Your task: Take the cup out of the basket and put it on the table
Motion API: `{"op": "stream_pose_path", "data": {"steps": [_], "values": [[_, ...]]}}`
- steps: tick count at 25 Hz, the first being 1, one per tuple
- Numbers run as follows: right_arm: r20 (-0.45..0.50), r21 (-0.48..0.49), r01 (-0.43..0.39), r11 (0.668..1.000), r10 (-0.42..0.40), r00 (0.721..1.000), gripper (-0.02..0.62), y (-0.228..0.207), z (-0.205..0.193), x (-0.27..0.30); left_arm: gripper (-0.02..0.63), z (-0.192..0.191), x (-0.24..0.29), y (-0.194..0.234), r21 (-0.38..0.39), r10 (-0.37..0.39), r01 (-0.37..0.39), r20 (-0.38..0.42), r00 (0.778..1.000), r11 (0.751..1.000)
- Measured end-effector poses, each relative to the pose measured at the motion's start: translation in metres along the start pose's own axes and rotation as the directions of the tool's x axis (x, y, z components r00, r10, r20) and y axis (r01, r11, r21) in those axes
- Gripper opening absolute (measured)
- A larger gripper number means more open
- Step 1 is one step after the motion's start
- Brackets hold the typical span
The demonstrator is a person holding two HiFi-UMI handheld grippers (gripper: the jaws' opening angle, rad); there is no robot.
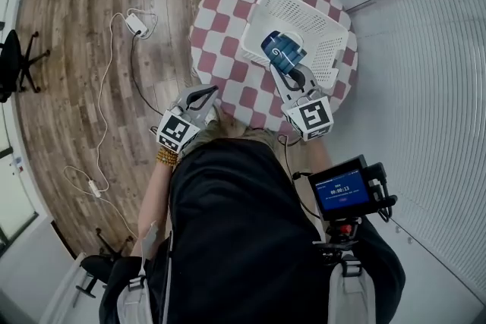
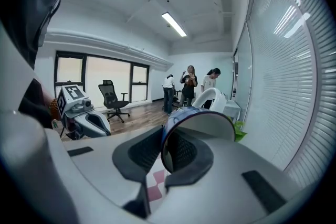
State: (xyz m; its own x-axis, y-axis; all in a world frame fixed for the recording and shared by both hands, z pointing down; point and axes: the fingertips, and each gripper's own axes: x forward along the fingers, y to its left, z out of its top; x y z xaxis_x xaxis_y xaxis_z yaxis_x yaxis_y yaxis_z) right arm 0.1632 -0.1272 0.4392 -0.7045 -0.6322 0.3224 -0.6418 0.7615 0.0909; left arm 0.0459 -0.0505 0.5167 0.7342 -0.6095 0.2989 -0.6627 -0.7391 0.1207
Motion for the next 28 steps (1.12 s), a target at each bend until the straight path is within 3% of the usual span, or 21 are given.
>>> {"op": "stream_pose_path", "data": {"steps": [10, 28], "values": [[0.040, 0.002, -0.081, 0.997, 0.081, 0.996, 0.035, 0.039, 0.004, 0.003, 0.005, 0.001, -0.001, 0.002, 0.007, 0.006, -0.006, 0.009, 1.000, 1.000], [0.013, 0.063, -0.222, 0.973, 0.221, 0.975, 0.035, 0.093, -0.024, 0.012, 0.005, 0.003, -0.011, -0.003, -0.005, 0.026, -0.026, 0.021, 0.999, 1.000]]}}
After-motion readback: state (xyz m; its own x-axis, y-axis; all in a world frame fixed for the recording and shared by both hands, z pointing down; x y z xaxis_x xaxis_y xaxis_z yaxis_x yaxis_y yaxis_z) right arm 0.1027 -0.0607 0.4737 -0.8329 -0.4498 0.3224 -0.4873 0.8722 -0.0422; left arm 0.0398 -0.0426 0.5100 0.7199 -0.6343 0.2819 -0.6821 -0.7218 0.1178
